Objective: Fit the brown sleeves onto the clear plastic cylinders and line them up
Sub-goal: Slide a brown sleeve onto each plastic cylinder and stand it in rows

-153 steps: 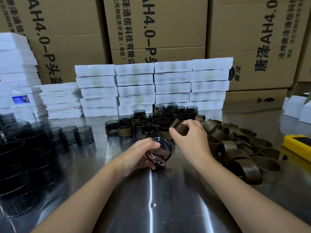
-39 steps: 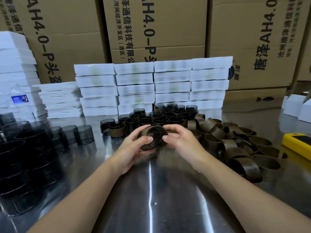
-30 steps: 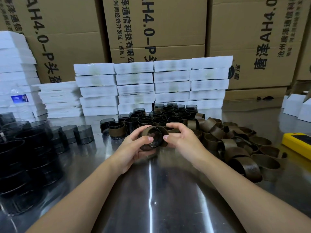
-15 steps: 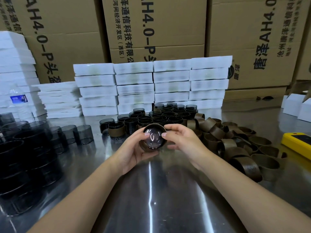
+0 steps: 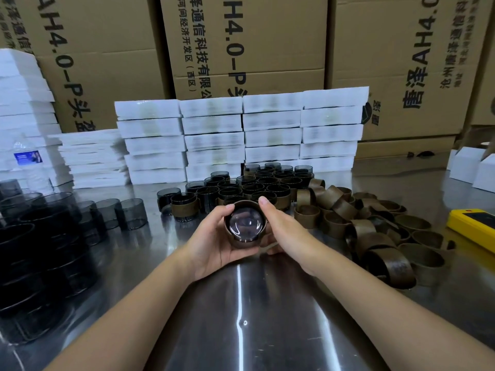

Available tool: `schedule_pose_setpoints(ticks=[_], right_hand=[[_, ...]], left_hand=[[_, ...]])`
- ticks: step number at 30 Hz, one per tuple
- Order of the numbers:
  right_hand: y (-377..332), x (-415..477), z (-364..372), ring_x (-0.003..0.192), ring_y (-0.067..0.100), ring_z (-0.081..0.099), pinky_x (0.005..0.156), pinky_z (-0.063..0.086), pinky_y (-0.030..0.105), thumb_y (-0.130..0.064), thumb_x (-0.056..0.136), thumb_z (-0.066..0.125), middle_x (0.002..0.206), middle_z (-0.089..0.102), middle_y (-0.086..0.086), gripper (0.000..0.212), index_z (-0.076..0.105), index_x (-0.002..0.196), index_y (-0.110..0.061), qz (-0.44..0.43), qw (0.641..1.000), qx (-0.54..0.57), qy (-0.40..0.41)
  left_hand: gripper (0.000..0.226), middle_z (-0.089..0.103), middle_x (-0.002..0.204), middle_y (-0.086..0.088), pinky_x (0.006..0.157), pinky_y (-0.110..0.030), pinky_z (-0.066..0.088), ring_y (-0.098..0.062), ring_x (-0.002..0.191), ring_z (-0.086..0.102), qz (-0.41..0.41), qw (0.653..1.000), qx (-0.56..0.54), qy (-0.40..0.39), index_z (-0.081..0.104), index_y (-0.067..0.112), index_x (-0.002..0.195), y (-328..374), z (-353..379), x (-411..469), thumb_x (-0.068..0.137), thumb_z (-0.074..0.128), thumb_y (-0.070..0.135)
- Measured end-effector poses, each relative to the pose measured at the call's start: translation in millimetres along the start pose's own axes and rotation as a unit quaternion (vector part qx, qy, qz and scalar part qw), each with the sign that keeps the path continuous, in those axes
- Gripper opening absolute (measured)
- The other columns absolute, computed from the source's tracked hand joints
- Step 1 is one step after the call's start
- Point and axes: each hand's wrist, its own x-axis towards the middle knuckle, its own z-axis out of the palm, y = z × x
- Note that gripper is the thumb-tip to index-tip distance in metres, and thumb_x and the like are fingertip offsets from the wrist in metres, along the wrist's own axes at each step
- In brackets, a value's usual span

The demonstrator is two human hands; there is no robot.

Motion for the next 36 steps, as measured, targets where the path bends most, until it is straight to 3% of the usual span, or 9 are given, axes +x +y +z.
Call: schedule_pose_setpoints(ticks=[3, 8, 14, 17, 22, 30, 36], right_hand=[[-1, -1, 1, 0.081, 0.014, 0.067, 0.080, 0.055, 0.035, -0.082, 0.076, 0.031, 0.083, 0.068, -0.005, 0.067, 0.063, 0.099, -0.027, -0.018, 1.000, -0.022, 0.011], [-2, -1, 0, 0.076, 0.017, 0.067, 0.061, 0.051, 0.025, -0.076, 0.083, 0.027, 0.088, 0.066, 0.001, 0.066, 0.060, 0.109, -0.024, -0.024, 0.999, -0.019, 0.011], [-2, 0, 0, 0.064, 0.014, 0.064, 0.056, 0.051, 0.026, -0.067, 0.089, 0.032, 0.091, 0.067, 0.004, 0.055, 0.058, 0.105, -0.022, -0.039, 0.999, 0.010, 0.013], [0, 1, 0, 0.064, 0.013, 0.065, 0.054, 0.051, 0.026, -0.065, 0.090, 0.032, 0.094, 0.069, 0.004, 0.053, 0.060, 0.106, -0.024, -0.042, 0.999, 0.014, 0.011], [1, 1, 0, 0.059, 0.005, 0.065, 0.053, 0.053, 0.023, -0.066, 0.090, 0.031, 0.084, 0.071, -0.006, 0.047, 0.065, 0.087, -0.033, -0.032, 0.999, 0.007, 0.011], [-2, -1, -1, 0.051, 0.001, 0.062, 0.045, 0.047, 0.017, -0.064, 0.091, 0.035, 0.066, 0.071, -0.009, 0.052, 0.070, 0.082, -0.026, -0.010, 0.999, 0.041, 0.001], [-3, -2, -2, 0.050, 0.001, 0.062, 0.044, 0.045, 0.014, -0.059, 0.093, 0.036, 0.064, 0.070, -0.010, 0.052, 0.071, 0.080, -0.023, -0.009, 0.999, 0.048, -0.002]], left_hand=[[0.056, 0.073, 0.110, -0.008, 0.069, -0.033, 0.058, -0.026, 0.099, 0.070, 0.000, 0.999, 0.047, 0.026, 0.078, 0.027, 0.097, -1, 4, 1, 0.070, 0.055, 0.072], [0.065, 0.073, 0.109, -0.006, 0.064, -0.033, 0.058, -0.024, 0.097, 0.071, 0.013, 0.995, 0.068, 0.065, 0.074, 0.024, 0.104, 0, 9, 2, 0.065, 0.053, 0.072], [0.050, 0.075, 0.101, -0.007, 0.059, -0.031, 0.058, -0.026, 0.093, 0.072, 0.034, 0.992, 0.084, 0.093, 0.079, 0.027, 0.086, -1, 12, 1, 0.071, 0.052, 0.067], [0.049, 0.075, 0.100, -0.008, 0.059, -0.030, 0.058, -0.026, 0.093, 0.072, 0.038, 0.990, 0.087, 0.108, 0.079, 0.027, 0.084, -2, 12, 2, 0.085, 0.046, 0.064], [0.053, 0.076, 0.096, -0.009, 0.058, -0.029, 0.059, -0.026, 0.090, 0.073, 0.044, 0.988, 0.086, 0.122, 0.079, 0.025, 0.081, -3, 12, 4, 0.094, 0.040, 0.059], [0.052, 0.075, 0.098, -0.012, 0.057, -0.028, 0.058, -0.027, 0.090, 0.073, 0.044, 0.988, 0.089, 0.123, 0.070, 0.015, 0.101, -3, 11, 5, 0.095, 0.040, 0.057], [0.053, 0.075, 0.096, -0.013, 0.055, -0.027, 0.058, -0.026, 0.087, 0.073, 0.052, 0.987, 0.092, 0.122, 0.076, 0.017, 0.089, -2, 11, 5, 0.095, 0.041, 0.056]])
